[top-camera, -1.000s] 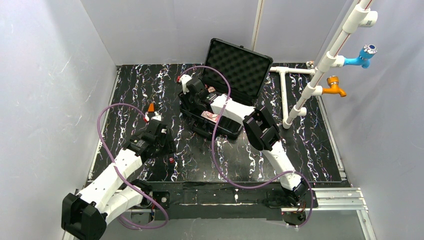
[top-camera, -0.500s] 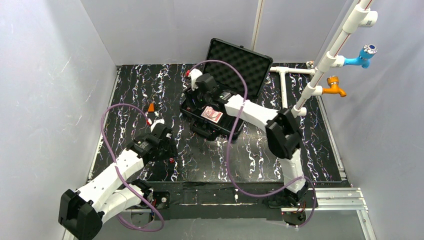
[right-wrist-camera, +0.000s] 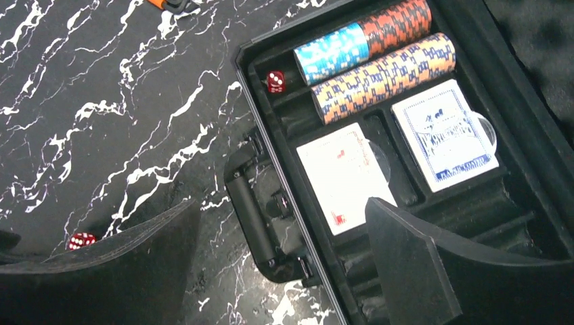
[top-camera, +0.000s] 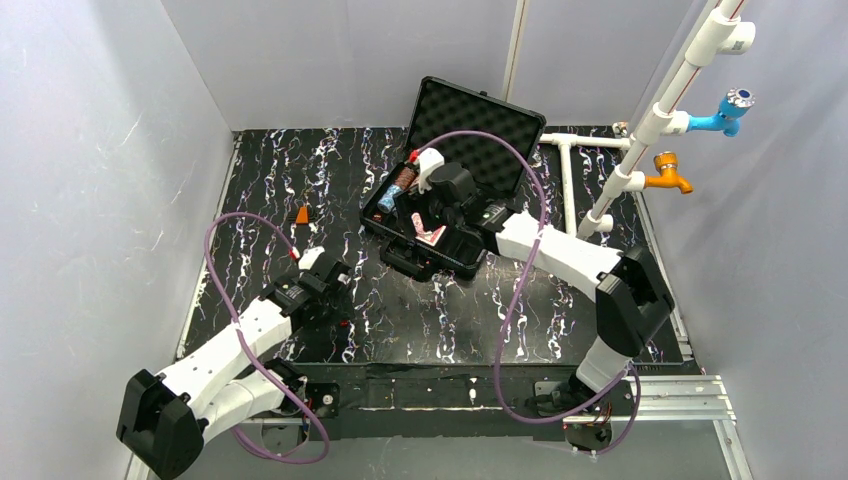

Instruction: Pack up texas hold em set

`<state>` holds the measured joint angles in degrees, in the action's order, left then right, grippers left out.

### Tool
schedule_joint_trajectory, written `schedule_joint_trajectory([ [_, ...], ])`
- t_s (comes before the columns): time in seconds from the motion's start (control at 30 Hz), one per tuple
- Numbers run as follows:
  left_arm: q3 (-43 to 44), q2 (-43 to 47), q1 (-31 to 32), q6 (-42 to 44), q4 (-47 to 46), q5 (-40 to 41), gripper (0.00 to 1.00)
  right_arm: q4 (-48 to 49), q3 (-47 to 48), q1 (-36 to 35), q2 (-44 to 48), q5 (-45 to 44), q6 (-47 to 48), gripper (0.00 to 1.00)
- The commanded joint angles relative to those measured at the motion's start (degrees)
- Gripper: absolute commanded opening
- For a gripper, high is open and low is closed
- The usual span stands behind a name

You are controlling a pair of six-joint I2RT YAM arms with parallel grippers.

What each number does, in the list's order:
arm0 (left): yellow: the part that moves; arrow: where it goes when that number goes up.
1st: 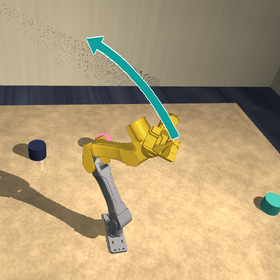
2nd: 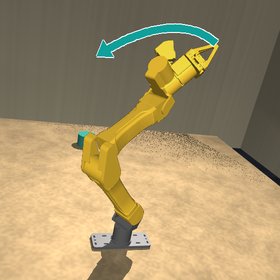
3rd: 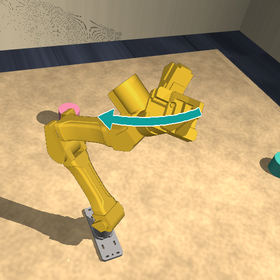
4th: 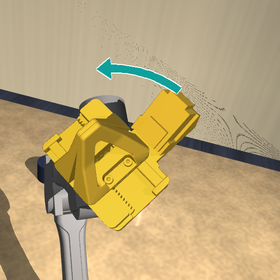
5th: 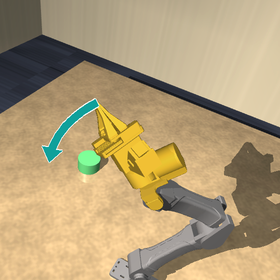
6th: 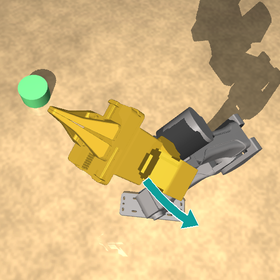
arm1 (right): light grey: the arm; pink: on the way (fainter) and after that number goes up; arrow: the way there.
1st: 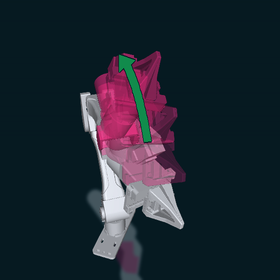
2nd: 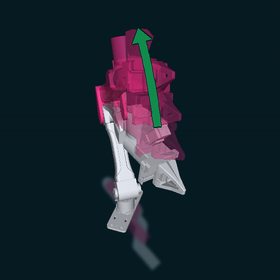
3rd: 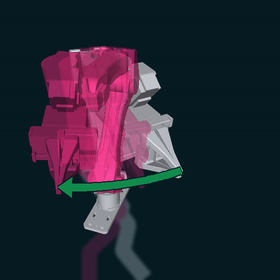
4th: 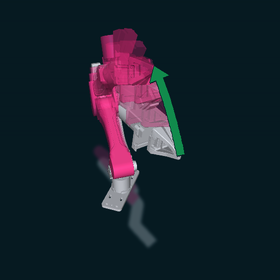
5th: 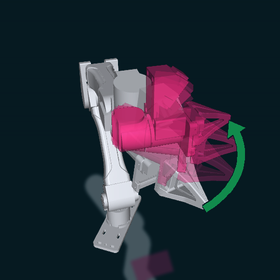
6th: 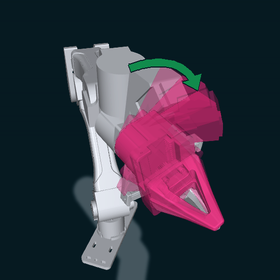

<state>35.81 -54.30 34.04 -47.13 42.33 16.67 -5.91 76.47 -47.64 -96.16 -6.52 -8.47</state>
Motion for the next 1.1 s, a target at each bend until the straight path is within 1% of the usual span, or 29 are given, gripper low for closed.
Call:
schedule_joint_trajectory([
  [0.0,-1.20,-0.53,0.91,-2.66,0.93,2.40,0.58,2.66,-2.86,-0.18,6.10,-2.01,-1.19,0.98],
  [0.3,-2.15,-4.63,1.62,-4.27,-2.70,2.88,0.52,2.74,-9.05,-0.18,12.70,-4.41,-1.10,0.98],
  [0.47,-2.04,-7.64,1.89,-4.63,-3.80,4.16,0.48,3.19,-10.82,-0.18,14.81,-5.08,-0.28,0.98],
  [0.8,-1.56,-11.78,2.30,-4.24,-5.48,4.65,0.42,3.61,-11.60,-0.18,14.13,-4.24,0.30,0.98],
  [1.07,-2.27,-12.35,2.52,-3.35,-7.68,4.58,0.39,3.91,-11.12,-0.18,13.31,-3.38,0.21,0.98],
])
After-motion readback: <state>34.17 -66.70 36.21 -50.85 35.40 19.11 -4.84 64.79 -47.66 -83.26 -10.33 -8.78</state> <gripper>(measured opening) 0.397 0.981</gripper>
